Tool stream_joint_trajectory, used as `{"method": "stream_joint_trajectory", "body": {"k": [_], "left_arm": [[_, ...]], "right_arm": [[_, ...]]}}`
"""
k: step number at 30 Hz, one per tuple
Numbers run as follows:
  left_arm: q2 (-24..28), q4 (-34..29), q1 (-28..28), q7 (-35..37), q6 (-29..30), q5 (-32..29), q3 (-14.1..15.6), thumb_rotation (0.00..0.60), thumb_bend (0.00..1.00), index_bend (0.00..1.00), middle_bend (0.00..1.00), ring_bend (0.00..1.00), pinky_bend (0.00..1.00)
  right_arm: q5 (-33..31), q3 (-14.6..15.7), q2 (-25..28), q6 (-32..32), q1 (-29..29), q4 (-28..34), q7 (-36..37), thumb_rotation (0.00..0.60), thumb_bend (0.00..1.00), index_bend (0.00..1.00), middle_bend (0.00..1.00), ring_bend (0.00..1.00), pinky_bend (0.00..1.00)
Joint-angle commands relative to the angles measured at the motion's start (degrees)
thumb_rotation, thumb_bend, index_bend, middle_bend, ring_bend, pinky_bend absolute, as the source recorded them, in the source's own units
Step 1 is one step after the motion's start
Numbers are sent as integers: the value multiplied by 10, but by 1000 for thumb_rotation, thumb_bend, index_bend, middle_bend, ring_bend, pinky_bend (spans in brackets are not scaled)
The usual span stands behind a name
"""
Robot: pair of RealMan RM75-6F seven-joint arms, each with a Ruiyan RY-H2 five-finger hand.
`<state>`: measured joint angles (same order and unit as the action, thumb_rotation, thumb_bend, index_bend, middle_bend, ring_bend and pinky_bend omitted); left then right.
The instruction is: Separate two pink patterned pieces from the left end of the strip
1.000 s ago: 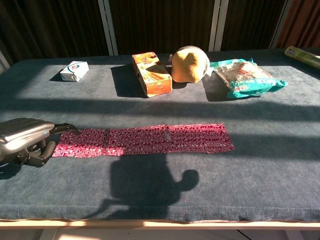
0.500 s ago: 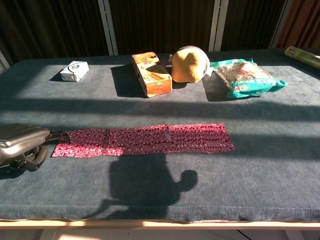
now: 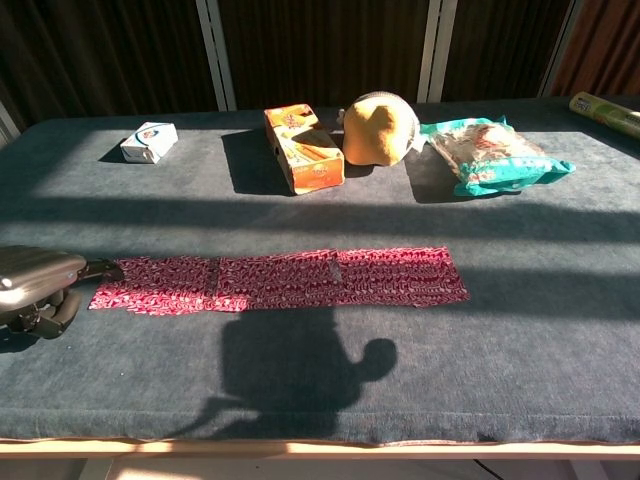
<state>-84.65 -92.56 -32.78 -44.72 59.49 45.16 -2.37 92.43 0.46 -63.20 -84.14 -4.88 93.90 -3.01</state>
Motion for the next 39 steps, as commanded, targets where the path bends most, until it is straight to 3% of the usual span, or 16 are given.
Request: {"method": "stream_joint_trajectory", "body": {"k": [1,16,23,26,27,29,39], "left_arm": [[3,9,-7,-6,2,-30,-6,600,849,222,1000,1000,1000],[3,103,-30,0,15,-127,-48,600,850,214,1000,1000,1000],[19,86,-29,17,14,-129,-56,600,847,207,1000,1000,1000],[51,16,-14,56,45,-68,-59,600,847,201,1000,1000,1000],[71,-45,-7,73,53,-21,-51,600,849,201,1000,1000,1000],[93,-91,2,76,60,14,-34,600,855,201,1000,1000,1000],[58,-115,-2,36,62,65,17,600,855,196,1000,1000,1000]], "right_arm": [[0,0,0,0,0,0,0,600,256,0,0,0,3],[-1,-1,-1,0,1,0,-3,600,257,0,0,0,2],[-1,-1,-1,1,1,0,-3,600,257,0,0,0,3],[-2,-1,-1,0,1,0,-3,600,257,0,0,0,3],[-2,-1,-1,1,1,0,-4,600,257,0,0,0,2],[-1,0,-2,3,0,0,-6,600,257,0,0,0,2],[-1,0,-1,3,0,-1,-3,600,257,0,0,0,2]]}}
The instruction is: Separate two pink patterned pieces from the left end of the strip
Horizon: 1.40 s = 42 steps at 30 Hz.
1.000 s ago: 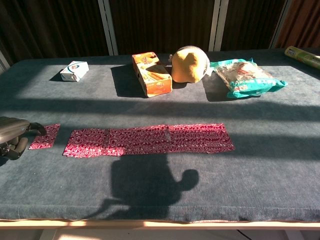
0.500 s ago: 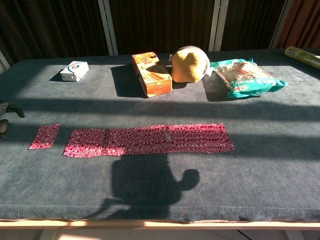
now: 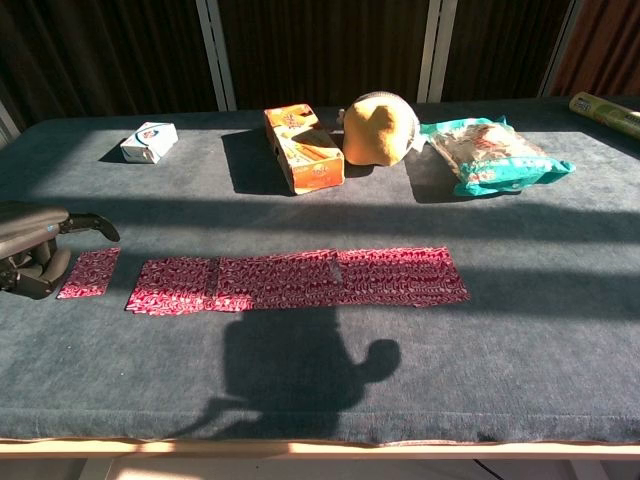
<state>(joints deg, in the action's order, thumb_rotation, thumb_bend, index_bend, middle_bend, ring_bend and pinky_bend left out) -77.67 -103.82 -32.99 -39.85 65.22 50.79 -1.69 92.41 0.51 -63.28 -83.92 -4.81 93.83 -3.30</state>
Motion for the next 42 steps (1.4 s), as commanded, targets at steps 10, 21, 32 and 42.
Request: {"method": "stream_joint_trajectory", "body": {"k": [10,21,32,42], "left_arm": [[-55,13,-11,-63,-1,-20,31,600,825,139,1000,1000,1000],[-90,66,-33,-64,-37,-30,33,600,838,45,1000,1000,1000],[-90,69,-39,-75,-33,-46,39,600,838,68,1000,1000,1000],[-73,56,-35,-87,-23,-42,58,600,835,228,1000,1000,1000]], "right_arm": [[-2,-2,3,-6,3,-2,8,600,256,0,0,0,3],[-10,-9,-7,-8,3,-11,-1,600,256,0,0,0,2],[-6,-8,-7,-13,5,-13,1,600,257,0,0,0,3],[-8,-9,-8,-14,6,-13,0,600,257,0,0,0,3]]}}
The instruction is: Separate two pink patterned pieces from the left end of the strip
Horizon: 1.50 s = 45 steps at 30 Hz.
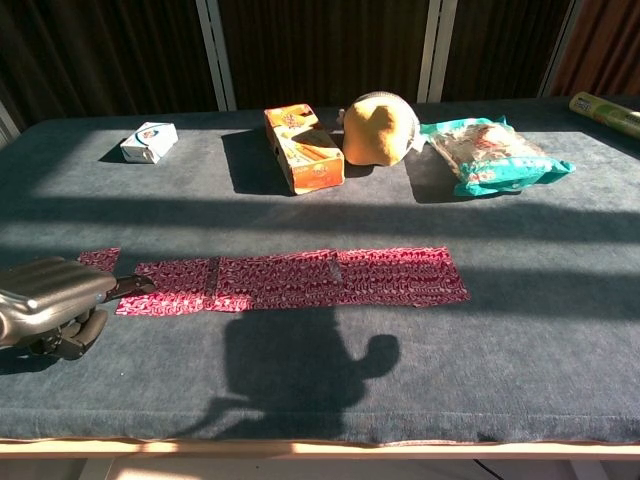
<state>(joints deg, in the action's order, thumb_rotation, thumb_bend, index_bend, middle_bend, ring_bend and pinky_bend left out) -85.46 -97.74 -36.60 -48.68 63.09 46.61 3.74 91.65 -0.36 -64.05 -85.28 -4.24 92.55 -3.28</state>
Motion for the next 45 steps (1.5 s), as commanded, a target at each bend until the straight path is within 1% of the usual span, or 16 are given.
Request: {"method": "stream_joint_trajectory", "body": {"k": [1,7,12,16,20,30,37,39,41,43,44,45], "left_arm": [[7,-6,2,4,-3,1,5,600,834,229,1000,1000,1000],[25,-26,8,14,-3,21,20,600,835,234,1000,1000,1000],[44,-47,13,24,-10,53,40,600,837,247,1000,1000,1000],[57,-60,16,19,-11,65,55,600,837,269,1000,1000,1000],[68,-69,26,15,2,81,69,600,836,288,1000,1000,1000],[102,-82,59,10,29,125,109,600,836,296,1000,1000,1000],[122,-76,95,39,52,161,129,600,810,296,1000,1000,1000],[128,-75,105,55,57,178,133,600,779,267,1000,1000,1000],[131,-72,115,81,69,204,131,600,715,185,1000,1000,1000],[131,-64,129,116,89,240,126,600,618,56,1000,1000,1000],[131,-60,137,133,103,259,124,600,579,16,1000,1000,1000],[134,-55,149,162,129,288,120,600,551,1,1000,1000,1000]], "right_arm": [[0,0,0,0,0,0,-1,600,257,0,0,0,2],[-1,0,-2,1,0,1,-4,600,257,0,0,0,3],[-2,-1,-4,4,-2,1,-8,600,257,0,0,0,2],[-1,-1,-5,4,-2,2,-11,600,257,0,0,0,3],[-1,0,-6,4,-1,2,-12,600,256,0,0,0,2],[-1,-1,-6,2,0,3,-10,600,257,0,0,0,3],[1,-1,-7,1,0,2,-10,600,256,0,0,0,2],[1,0,-7,0,0,2,-11,600,256,0,0,0,3],[2,0,-8,0,0,2,-12,600,256,0,0,0,2],[3,1,-8,-1,1,3,-14,600,256,0,0,0,2],[3,1,-9,-2,1,3,-14,600,256,0,0,0,2],[4,1,-9,-3,1,4,-14,600,256,0,0,0,2]]}}
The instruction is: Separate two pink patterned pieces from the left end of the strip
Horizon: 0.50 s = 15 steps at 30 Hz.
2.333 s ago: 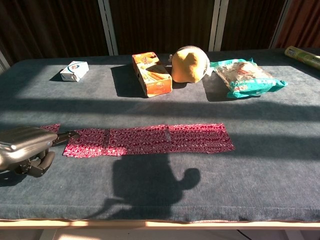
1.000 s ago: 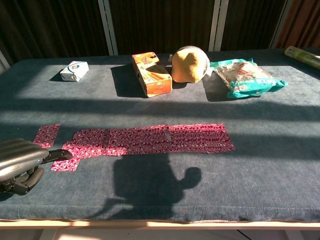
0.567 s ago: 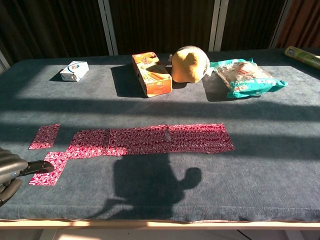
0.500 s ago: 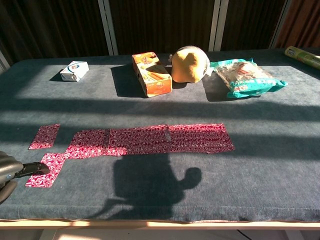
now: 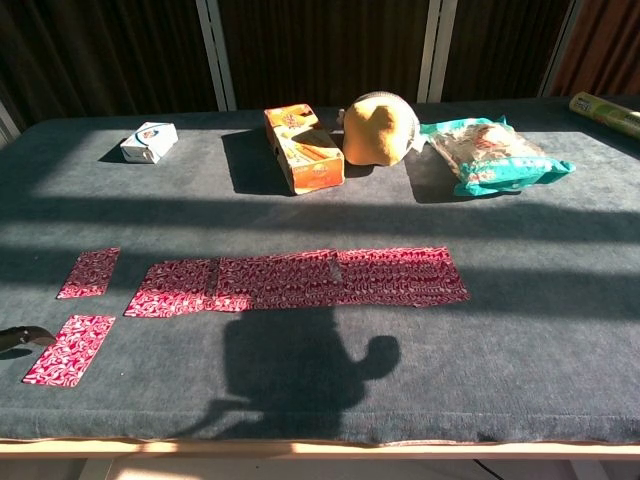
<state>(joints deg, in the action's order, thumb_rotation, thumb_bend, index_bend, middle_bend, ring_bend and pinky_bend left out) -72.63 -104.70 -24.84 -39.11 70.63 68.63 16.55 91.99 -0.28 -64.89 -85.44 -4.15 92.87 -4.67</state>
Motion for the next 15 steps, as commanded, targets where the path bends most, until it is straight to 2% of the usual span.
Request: {"method": "stream_joint_trajectory", "body": {"k": [1,2,3,5,7,8,10,12,15], "left_arm": [[9,19,41,86,71,87,-10,600,521,0,1000,1000,1000],[12,23,49,106,85,104,-10,600,503,0,990,992,1000],[21,26,62,141,112,125,-13,600,477,0,916,927,985],[33,38,82,194,152,156,-17,600,453,0,675,709,890],[39,63,106,254,204,187,-27,600,438,0,344,380,667],[38,78,117,281,227,199,-32,600,432,0,214,245,550],[28,120,142,350,281,225,-46,600,425,0,63,88,386],[11,168,162,425,323,236,-64,600,419,0,5,16,286],[12,216,166,458,320,246,-68,600,410,0,0,0,187]], "right_arm": [[1,0,0,-2,1,0,-1,600,256,0,0,0,2],[1,0,0,-3,1,0,-1,600,257,0,0,0,2],[2,0,0,-5,2,0,-1,600,257,0,0,0,2],[2,-1,0,-7,3,0,-1,600,257,0,0,0,2],[3,0,-1,-9,4,-1,-3,600,256,0,0,0,3],[5,0,-2,-10,4,-1,-4,600,257,0,0,0,3],[7,2,-3,-12,6,0,-8,600,256,0,0,0,3],[8,3,-4,-12,7,1,-13,600,257,0,0,0,3],[10,3,-6,-13,7,2,-20,600,257,0,0,0,3]]}}
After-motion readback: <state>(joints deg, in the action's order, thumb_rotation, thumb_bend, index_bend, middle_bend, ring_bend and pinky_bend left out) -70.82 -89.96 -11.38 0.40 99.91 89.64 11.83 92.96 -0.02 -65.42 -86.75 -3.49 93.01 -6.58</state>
